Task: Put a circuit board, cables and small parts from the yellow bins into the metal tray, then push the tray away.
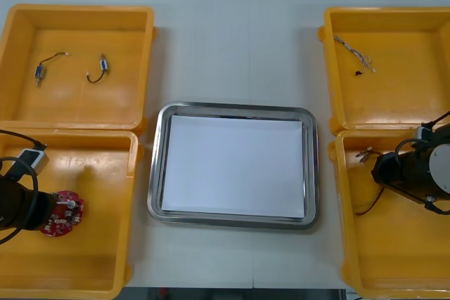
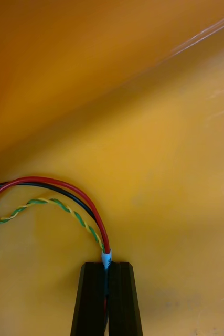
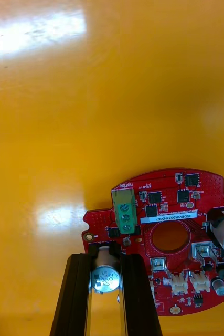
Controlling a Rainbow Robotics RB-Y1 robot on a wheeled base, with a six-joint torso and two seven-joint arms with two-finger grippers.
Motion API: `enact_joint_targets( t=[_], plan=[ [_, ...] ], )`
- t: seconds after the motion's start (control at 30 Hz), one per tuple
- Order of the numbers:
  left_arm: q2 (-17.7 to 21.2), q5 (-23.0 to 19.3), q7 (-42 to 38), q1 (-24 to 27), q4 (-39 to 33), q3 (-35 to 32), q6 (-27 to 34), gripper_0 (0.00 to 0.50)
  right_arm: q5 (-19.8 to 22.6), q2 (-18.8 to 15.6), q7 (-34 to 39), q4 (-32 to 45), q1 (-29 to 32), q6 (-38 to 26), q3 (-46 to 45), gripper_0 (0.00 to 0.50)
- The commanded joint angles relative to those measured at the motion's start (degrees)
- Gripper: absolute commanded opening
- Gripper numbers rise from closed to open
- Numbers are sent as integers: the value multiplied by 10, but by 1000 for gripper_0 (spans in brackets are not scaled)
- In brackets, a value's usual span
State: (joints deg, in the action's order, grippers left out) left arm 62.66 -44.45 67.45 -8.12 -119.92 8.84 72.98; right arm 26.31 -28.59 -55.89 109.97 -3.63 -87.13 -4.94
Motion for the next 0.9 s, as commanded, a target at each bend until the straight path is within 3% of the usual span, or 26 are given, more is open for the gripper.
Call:
enact_joint_targets(
  t=[0.03, 0.23, 0.37, 0.43, 0.47, 0.5, 0.6, 0.9],
  plan=[
    [26, -10, 23, 14, 21, -17, -23, 0, 4, -12, -22, -7, -1, 6, 12, 0],
    [26, -24, 20, 14, 26, -20, -29, 0, 8, -16, -27, 4, -13, -20, -9, 0],
    [25, -68, 15, 14, 26, -37, -29, 3, 17, -25, -29, 31, -23, -65, -24, 0],
    [25, -74, 14, 14, 26, -41, -29, 146, 22, -29, -29, 41, -26, -82, -30, 0],
    [25, -74, 13, 14, 25, -41, -29, 326, 24, -32, -29, 48, -28, -92, -34, 0],
    [25, -72, 14, 13, 24, -41, -29, 387, 30, -37, -29, 55, -30, -101, -39, 0],
    [25, -69, 19, 13, 24, -41, -26, 496, 62, -49, -29, 65, -30, -113, -57, 0],
    [25, -56, 26, 13, 21, -41, -12, 500, 135, -97, -29, 116, -30, -180, -104, 0]
  ],
)
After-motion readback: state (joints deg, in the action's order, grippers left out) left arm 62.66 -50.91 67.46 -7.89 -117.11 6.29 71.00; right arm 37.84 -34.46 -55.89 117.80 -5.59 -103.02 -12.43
